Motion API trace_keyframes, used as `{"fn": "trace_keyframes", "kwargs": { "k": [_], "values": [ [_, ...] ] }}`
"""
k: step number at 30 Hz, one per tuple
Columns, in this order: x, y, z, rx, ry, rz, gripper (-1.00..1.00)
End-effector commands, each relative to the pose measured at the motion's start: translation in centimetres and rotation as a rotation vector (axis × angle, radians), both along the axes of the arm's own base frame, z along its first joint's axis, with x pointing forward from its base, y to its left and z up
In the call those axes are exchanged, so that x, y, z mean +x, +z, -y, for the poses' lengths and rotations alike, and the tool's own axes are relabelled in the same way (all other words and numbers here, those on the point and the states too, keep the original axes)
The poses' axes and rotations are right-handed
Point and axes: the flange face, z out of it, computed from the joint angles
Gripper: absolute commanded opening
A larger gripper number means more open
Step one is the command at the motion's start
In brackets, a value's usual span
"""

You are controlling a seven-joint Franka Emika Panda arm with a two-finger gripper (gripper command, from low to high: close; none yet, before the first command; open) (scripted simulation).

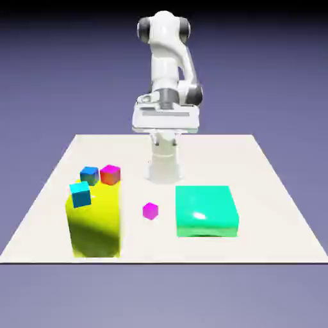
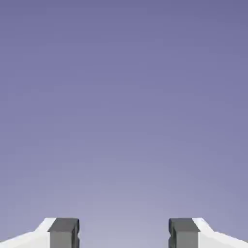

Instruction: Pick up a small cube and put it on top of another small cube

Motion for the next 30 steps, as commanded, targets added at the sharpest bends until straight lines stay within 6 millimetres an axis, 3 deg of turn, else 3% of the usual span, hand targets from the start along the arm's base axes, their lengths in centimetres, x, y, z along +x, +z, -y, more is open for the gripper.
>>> {"fn": "trace_keyframes", "kwargs": {
  "k": [1,7,14,16,23,24,25,26,30],
  "values": [
    [0.2,-2.0,-0.1,-0.049,0.041,-0.07,0.0],
    [-0.9,-13.5,-0.2,-0.299,0.318,-0.496,0.0],
    [-6.1,-24.9,1.0,-0.5,0.705,-0.981,0.0],
    [-6.6,-25.6,1.1,-0.511,0.738,-1.017,0.0],
    [-7.7,-32.2,2.7,-0.512,0.738,-1.017,0.0],
    [-7.7,-32.2,2.8,-0.511,0.738,-1.017,0.0],
    [-7.7,-32.2,2.8,-0.511,0.738,-1.017,-1.0],
    [-7.7,-32.2,2.8,-0.511,0.738,-1.017,-1.0],
    [-6.8,-28.5,1.9,-0.517,0.734,-1.016,-1.0]
  ]
}}
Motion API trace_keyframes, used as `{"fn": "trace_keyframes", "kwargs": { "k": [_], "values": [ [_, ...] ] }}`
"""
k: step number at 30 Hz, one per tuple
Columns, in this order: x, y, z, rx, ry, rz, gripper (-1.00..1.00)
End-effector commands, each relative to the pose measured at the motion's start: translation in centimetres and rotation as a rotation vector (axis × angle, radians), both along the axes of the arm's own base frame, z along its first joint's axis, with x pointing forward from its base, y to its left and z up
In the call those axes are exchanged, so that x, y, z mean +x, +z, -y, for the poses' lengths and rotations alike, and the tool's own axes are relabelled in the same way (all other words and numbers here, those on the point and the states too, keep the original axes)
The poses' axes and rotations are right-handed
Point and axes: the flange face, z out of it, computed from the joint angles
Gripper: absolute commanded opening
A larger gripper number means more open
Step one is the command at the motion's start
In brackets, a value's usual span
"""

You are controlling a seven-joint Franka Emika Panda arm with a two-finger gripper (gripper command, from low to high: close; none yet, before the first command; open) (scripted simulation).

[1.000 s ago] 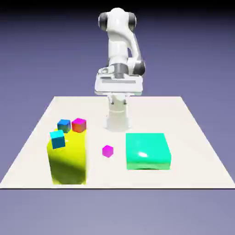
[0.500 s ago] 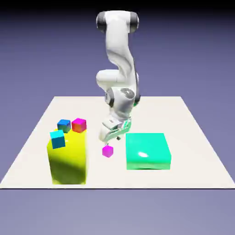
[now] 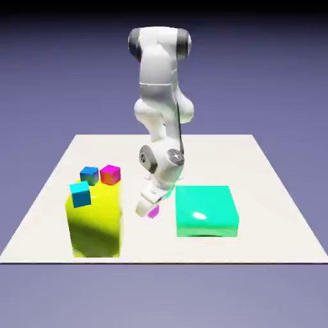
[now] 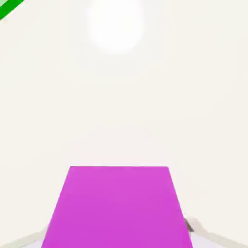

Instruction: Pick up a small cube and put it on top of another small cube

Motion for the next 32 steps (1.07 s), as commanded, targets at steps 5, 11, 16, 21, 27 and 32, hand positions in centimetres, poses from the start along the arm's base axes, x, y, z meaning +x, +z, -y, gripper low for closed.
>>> {"fn": "trace_keyframes", "kwargs": {
  "k": [5,11,16,21,27,32],
  "values": [
    [0.2,2.8,-0.7,0.005,0.001,-0.003,-1.0],
    [6.2,11.6,2.6,-0.033,0.025,0.025,-1.0],
    [9.1,20.7,6.2,-0.019,0.094,0.025,-1.0],
    [9.2,29.6,10.7,0.039,0.17,0.009,-1.0],
    [8.9,25.0,12.7,0.003,0.205,-0.004,-1.0],
    [8.8,24.5,12.8,0.003,0.205,-0.004,1.0]
  ]
}}
